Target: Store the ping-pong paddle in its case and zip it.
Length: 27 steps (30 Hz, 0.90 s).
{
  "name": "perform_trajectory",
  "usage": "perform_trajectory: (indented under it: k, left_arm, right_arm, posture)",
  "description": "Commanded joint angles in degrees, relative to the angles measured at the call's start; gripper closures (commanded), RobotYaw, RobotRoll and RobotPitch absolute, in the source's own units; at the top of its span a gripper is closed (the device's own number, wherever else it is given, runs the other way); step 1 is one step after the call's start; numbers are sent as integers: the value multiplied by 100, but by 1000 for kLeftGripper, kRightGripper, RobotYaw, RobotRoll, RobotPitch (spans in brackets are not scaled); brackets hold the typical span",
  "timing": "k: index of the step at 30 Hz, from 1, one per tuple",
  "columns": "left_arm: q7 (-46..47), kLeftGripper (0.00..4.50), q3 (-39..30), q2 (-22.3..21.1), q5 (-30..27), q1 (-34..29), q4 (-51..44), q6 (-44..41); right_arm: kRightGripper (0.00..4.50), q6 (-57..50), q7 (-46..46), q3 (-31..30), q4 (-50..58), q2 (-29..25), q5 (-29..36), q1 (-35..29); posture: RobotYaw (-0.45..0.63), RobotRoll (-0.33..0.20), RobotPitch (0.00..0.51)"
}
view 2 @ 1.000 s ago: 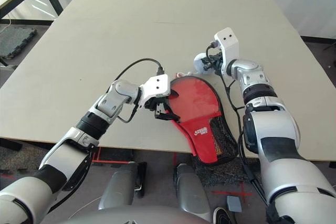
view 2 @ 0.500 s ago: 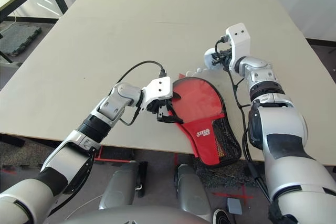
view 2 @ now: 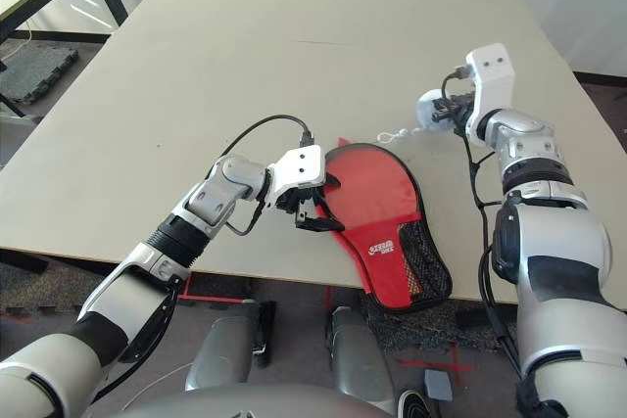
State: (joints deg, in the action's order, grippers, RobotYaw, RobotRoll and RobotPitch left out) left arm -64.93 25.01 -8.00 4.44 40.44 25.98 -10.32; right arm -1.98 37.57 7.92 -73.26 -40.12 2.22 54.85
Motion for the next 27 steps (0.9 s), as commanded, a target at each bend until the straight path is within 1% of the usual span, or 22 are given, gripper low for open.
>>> perform_trajectory:
  k: [1,6,8,11,14,19,22,27]
  left_arm:
    - [-53,0,229,10,122,16,390,21]
    - [-34,0,191,57,120,184,712,208]
    - [-5,0,156,88,115,256,846,268]
    - [-3,0,122,101,111,327,1006,361]
    - [11,0,103,133,122,396,1178,459]
    - [11,0,74,182,158,502,1472,648]
    - [10,0,53,190,165,565,1614,737]
    - [39,0,18,199,182,646,1804,854]
  right_arm:
    - [4383,-47,228,174,200,-307,123,-249]
    - [4383,-306,676,309,609,-547,326,-728]
    - [4383,-591,1039,321,1061,-643,458,-1081]
    - [4383,-946,1266,316,1675,-708,604,-1488]
    - [4384,-1503,1624,345,2569,-918,818,-2248]
    - [4386,-2685,2160,499,4511,-1269,1405,-3698]
    - [4389,-3314,2342,529,5478,-1408,1742,-4297]
    - [4392,-4056,2896,495,6565,-1720,2283,-5203]
  posture:
    - [52,0,141]
    - [26,0,141]
    - [20,0,141]
    - [5,0,139]
    - [-12,0,139]
    - [-41,0,130]
    - [-44,0,127]
    - [-46,0,120]
